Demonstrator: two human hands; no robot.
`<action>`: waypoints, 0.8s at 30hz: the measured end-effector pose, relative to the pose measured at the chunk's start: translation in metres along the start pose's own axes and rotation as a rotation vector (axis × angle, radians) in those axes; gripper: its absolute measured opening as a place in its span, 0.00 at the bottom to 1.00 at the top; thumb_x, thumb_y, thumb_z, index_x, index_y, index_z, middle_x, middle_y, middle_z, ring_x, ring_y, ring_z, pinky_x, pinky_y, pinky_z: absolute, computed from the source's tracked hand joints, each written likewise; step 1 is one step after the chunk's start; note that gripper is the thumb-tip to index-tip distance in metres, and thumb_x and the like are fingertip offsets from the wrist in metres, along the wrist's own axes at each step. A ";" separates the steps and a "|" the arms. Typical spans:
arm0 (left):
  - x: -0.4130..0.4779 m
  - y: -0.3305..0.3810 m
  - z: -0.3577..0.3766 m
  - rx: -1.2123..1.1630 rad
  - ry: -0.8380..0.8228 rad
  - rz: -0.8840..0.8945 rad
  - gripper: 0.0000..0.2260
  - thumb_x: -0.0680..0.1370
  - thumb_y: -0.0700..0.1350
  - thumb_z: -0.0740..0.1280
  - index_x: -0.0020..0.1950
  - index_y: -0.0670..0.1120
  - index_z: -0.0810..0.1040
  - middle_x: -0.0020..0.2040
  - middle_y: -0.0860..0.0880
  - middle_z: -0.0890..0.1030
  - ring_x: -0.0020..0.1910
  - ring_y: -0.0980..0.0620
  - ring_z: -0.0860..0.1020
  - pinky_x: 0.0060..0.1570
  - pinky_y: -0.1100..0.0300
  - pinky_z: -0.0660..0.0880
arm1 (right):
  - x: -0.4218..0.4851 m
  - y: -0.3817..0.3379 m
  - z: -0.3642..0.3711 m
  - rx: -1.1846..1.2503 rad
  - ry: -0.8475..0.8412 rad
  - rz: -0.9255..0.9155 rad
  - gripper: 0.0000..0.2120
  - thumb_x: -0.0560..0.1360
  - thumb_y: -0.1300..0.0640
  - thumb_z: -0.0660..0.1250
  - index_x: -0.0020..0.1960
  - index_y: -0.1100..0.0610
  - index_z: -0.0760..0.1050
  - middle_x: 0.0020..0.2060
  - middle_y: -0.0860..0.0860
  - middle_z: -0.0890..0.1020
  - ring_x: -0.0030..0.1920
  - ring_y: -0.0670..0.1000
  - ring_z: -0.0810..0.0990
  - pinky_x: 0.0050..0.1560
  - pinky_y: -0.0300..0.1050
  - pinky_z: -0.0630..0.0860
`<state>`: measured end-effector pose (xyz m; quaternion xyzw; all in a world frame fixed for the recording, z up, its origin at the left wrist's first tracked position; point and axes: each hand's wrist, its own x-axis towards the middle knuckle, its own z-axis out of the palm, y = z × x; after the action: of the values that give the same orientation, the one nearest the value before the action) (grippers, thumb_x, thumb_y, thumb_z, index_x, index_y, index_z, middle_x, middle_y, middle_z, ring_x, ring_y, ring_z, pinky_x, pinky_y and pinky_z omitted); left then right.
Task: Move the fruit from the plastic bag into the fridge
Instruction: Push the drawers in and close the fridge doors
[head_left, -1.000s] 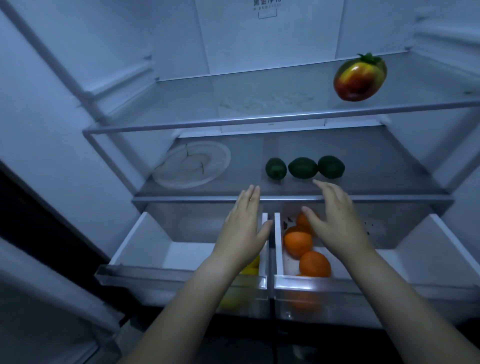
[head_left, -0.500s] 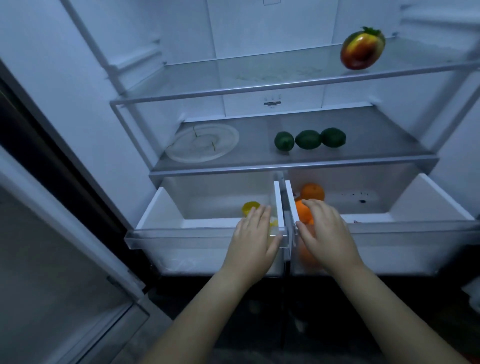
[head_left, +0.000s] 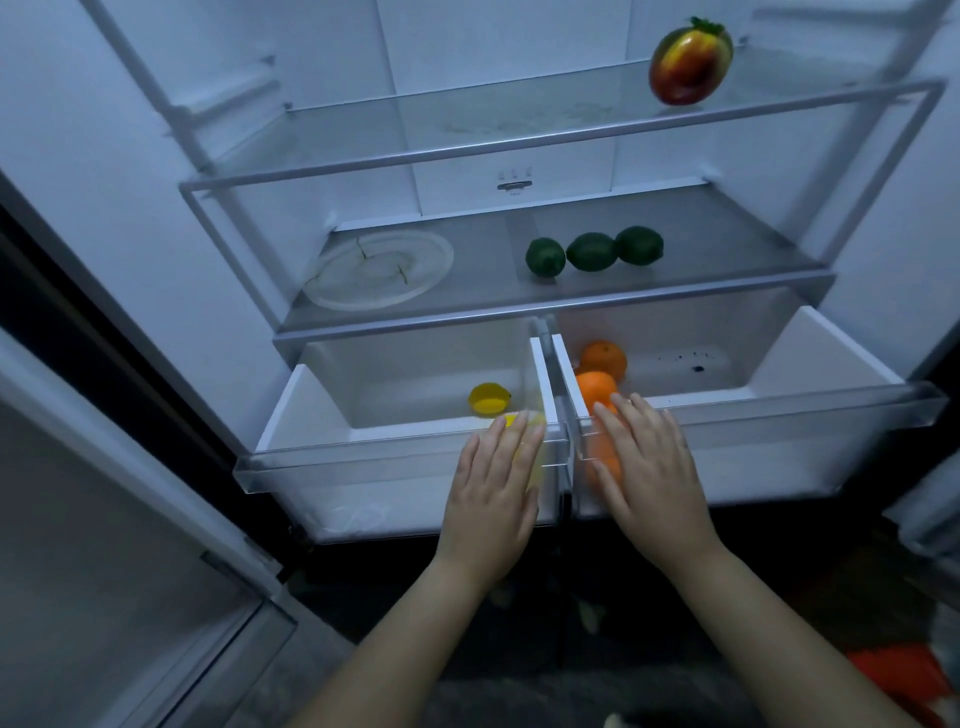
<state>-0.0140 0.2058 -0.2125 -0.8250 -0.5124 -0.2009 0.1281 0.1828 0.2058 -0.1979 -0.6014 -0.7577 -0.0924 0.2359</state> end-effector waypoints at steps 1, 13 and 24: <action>-0.002 -0.001 0.002 0.006 0.014 0.007 0.28 0.77 0.47 0.61 0.76 0.45 0.59 0.76 0.46 0.60 0.75 0.47 0.56 0.72 0.48 0.56 | -0.003 0.000 0.000 0.004 0.016 -0.001 0.25 0.77 0.52 0.57 0.73 0.56 0.62 0.72 0.55 0.65 0.74 0.54 0.59 0.75 0.52 0.49; -0.002 -0.012 0.023 0.126 0.103 0.059 0.31 0.74 0.42 0.64 0.76 0.46 0.56 0.75 0.46 0.60 0.74 0.46 0.59 0.73 0.49 0.53 | -0.001 -0.001 0.021 0.160 0.211 0.059 0.19 0.78 0.55 0.57 0.68 0.55 0.71 0.68 0.54 0.72 0.72 0.53 0.63 0.74 0.50 0.49; 0.017 -0.010 0.027 0.093 0.109 0.009 0.28 0.75 0.45 0.62 0.75 0.48 0.59 0.74 0.48 0.61 0.73 0.47 0.61 0.73 0.50 0.52 | 0.015 -0.003 0.026 0.201 0.246 0.078 0.18 0.78 0.56 0.58 0.66 0.54 0.72 0.67 0.53 0.72 0.71 0.53 0.65 0.74 0.51 0.52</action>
<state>-0.0110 0.2347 -0.2281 -0.8083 -0.5097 -0.2211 0.1950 0.1710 0.2295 -0.2133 -0.5877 -0.7046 -0.0799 0.3896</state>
